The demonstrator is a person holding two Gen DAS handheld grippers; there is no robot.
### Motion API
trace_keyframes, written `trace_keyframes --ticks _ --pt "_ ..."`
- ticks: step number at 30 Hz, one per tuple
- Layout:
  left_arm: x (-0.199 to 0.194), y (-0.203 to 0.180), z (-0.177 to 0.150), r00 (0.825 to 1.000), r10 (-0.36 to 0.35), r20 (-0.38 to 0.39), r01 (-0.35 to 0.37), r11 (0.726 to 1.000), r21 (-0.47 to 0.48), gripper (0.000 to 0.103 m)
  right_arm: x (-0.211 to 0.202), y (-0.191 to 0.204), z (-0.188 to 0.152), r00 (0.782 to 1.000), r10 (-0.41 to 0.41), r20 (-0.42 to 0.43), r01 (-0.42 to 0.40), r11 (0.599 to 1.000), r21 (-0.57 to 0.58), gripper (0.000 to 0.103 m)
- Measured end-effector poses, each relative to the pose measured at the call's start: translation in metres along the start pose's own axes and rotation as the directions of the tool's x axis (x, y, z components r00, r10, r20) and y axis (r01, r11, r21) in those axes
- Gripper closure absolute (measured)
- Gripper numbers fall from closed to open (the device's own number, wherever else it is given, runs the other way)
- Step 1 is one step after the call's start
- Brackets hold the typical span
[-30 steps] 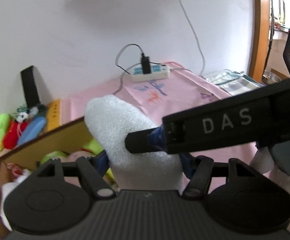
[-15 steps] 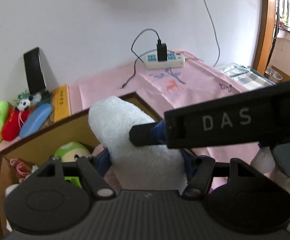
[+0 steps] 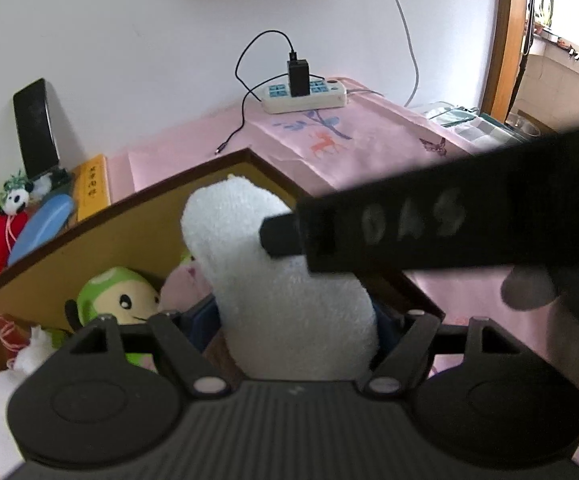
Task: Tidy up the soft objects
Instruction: 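Carry the white pillow with both grippers into the cardboard box, then open both grippers to release the white pillow in the box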
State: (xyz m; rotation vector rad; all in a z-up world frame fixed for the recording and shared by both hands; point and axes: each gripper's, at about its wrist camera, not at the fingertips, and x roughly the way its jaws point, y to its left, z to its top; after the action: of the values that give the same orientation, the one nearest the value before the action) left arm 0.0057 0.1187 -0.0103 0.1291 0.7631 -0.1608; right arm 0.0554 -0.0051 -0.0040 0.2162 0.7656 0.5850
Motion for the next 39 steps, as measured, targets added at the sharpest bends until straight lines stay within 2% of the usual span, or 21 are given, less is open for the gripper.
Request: trace_keyframes --ticks 5,7,13,22,24,30,37,39 --pt "-0.002 0.003 -0.001 1.0 -0.001 -0.006 0.001 1.0 -0.014 0.028 0.008 0.009 -0.001 0.998 -0.06 -0.011 0.059 0.995 -0.085 0.084" --pt "-0.005 0.004 -0.003 1.0 -0.001 -0.005 0.001 1.0 -0.019 0.027 0.015 0.013 -0.001 0.994 -0.104 -0.024 0.1 0.987 -0.127 0.088" --pt "-0.015 0.01 -0.012 1.0 0.002 -0.008 -0.002 1.0 -0.027 0.026 0.027 0.023 -0.003 0.986 -0.163 -0.039 0.149 0.96 -0.238 0.088" --pt "-0.026 0.013 -0.012 1.0 0.029 0.004 -0.029 0.998 -0.053 0.024 0.004 0.013 0.005 0.995 -0.097 -0.029 0.09 0.981 -0.172 0.088" --pt "-0.029 0.012 -0.01 0.999 0.042 0.009 -0.042 0.997 -0.063 0.024 -0.002 0.015 0.003 0.994 -0.105 -0.015 0.101 0.979 -0.175 0.083" --pt "-0.039 0.006 -0.004 0.99 0.14 0.002 -0.139 0.985 -0.099 0.02 -0.023 0.014 0.0 0.994 -0.112 0.016 0.113 0.977 -0.181 0.083" --pt "-0.053 -0.009 0.002 0.966 0.259 -0.023 -0.259 0.953 -0.157 0.015 -0.043 0.004 0.001 0.995 -0.099 0.009 0.099 0.979 -0.18 0.082" --pt "-0.059 -0.018 0.005 0.959 0.284 -0.018 -0.283 0.946 -0.158 0.01 -0.05 -0.001 -0.001 0.995 -0.102 0.005 0.101 0.979 -0.178 0.082"
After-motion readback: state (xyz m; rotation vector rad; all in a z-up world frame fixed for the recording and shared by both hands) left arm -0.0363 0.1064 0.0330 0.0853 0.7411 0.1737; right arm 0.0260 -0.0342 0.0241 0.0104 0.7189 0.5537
